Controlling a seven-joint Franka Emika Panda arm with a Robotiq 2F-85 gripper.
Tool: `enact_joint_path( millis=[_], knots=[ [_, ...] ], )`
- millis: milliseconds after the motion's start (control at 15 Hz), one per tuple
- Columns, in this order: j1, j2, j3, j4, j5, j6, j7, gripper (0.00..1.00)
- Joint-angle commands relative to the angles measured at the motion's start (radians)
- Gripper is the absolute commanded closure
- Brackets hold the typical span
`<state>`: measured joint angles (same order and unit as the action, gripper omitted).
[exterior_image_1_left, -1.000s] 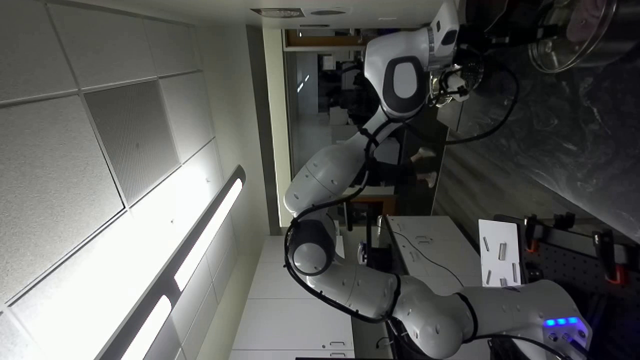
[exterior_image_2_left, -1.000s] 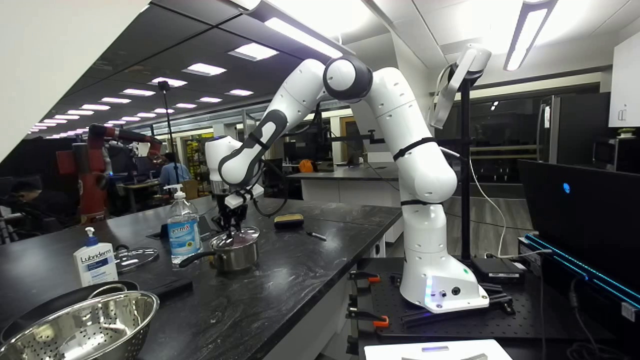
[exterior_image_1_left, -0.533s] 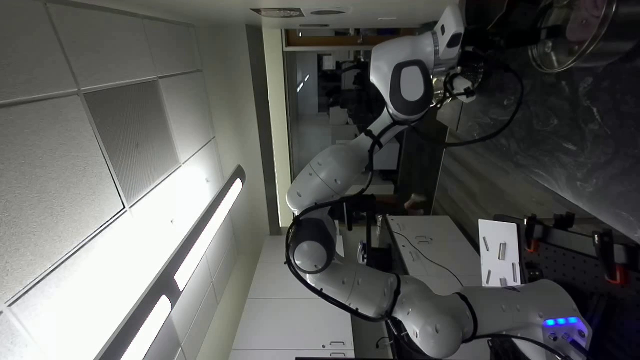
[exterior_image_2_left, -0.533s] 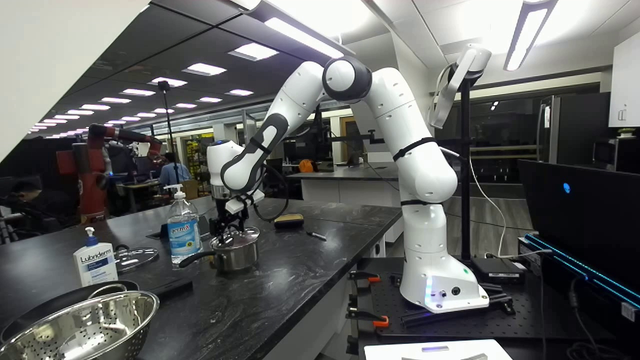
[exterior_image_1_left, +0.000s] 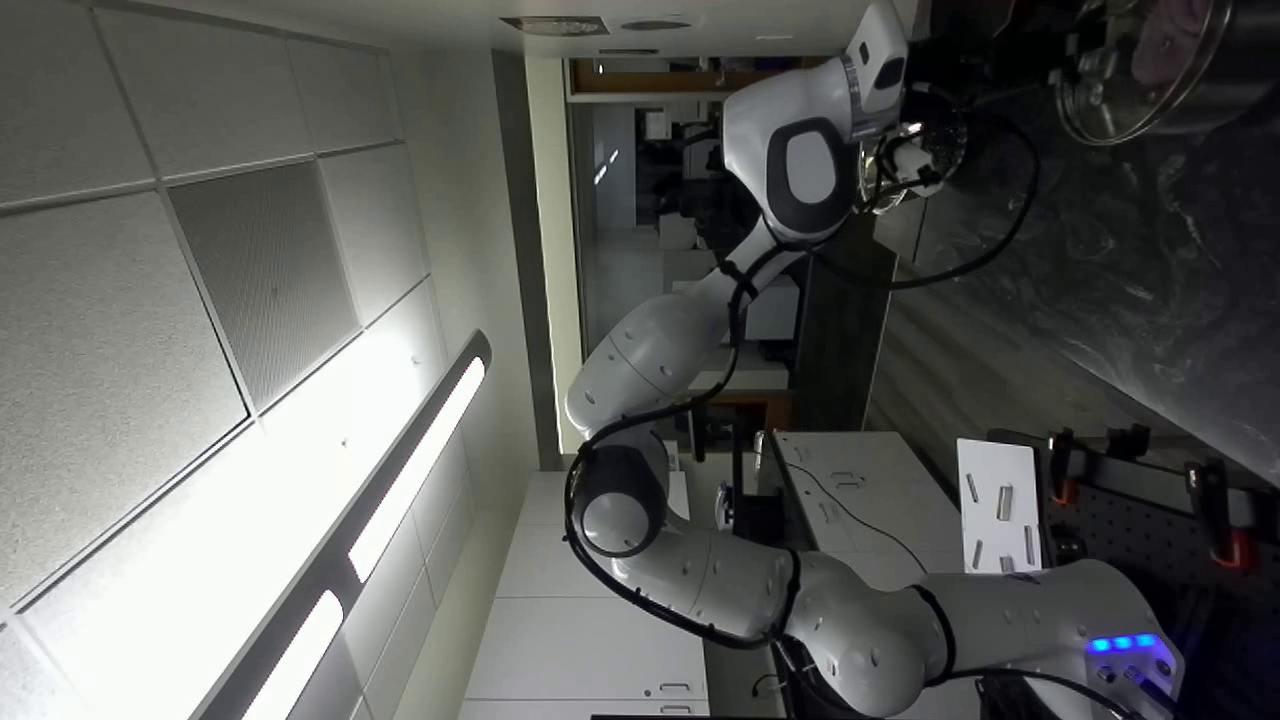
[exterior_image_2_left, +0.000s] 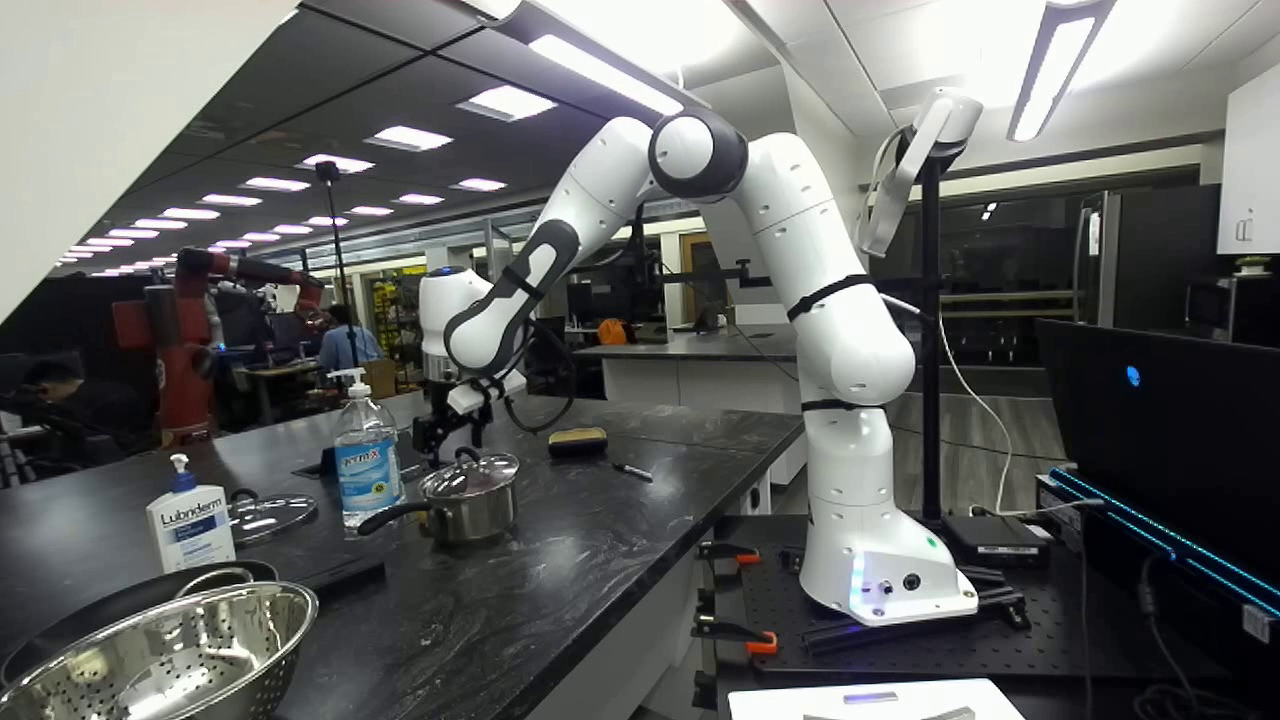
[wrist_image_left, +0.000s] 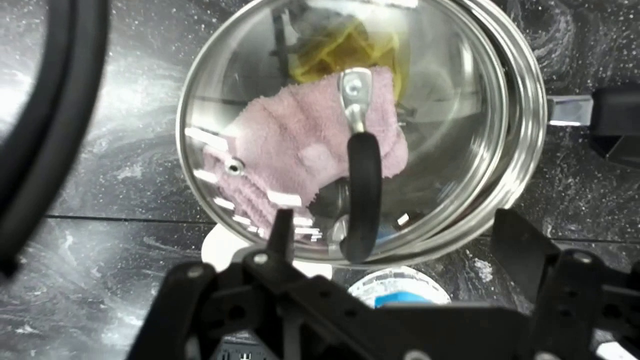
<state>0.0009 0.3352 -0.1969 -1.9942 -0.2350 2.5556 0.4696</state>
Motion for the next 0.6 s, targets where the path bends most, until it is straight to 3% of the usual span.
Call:
enact_joint_path(
  millis=[0,533],
  knots=[
    [0.022,-0.060,-0.016,0.010,-0.019,-0.034,0.020,0.00],
    [-0.002,-0.162,-0.015,0.053,-0.018,-0.054,0.022,0.00]
  ],
)
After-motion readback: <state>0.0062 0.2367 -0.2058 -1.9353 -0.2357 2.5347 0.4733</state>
